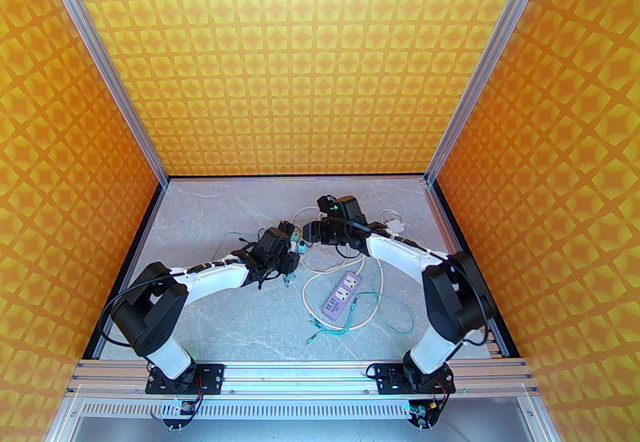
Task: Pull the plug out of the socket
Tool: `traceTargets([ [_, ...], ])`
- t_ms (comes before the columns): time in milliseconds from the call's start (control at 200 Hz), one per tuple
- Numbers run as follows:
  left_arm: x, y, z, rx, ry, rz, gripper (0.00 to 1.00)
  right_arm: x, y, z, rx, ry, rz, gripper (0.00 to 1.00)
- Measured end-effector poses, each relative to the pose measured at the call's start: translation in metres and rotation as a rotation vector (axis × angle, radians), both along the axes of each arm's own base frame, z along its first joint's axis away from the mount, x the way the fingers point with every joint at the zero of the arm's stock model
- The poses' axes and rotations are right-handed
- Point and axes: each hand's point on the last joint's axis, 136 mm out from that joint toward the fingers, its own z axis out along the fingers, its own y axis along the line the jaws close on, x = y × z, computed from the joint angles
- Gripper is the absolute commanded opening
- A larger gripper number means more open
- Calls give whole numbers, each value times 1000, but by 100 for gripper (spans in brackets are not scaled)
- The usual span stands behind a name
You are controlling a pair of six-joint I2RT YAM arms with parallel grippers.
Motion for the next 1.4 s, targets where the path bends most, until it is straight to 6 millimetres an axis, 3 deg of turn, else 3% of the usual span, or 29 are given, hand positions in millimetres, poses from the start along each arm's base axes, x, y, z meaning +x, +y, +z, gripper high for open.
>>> traceTargets([
  [130, 0, 0, 0, 4, -2, -5, 58, -1, -1, -20, -29, 42, 5, 53],
  [590, 0, 1, 1, 7, -2, -7, 58, 3, -3, -39, -57, 66, 0, 47],
  [955, 0, 1, 1, 11, -4, -10, 58, 7, -3, -41, -44, 63, -1, 50],
  [1160, -1, 0, 0, 12, -3, -28, 48, 9, -1, -38, -20, 70, -7, 53],
  [1400, -3, 0, -1, 27, -1, -53, 46, 12, 1, -24, 8, 76, -27, 55],
])
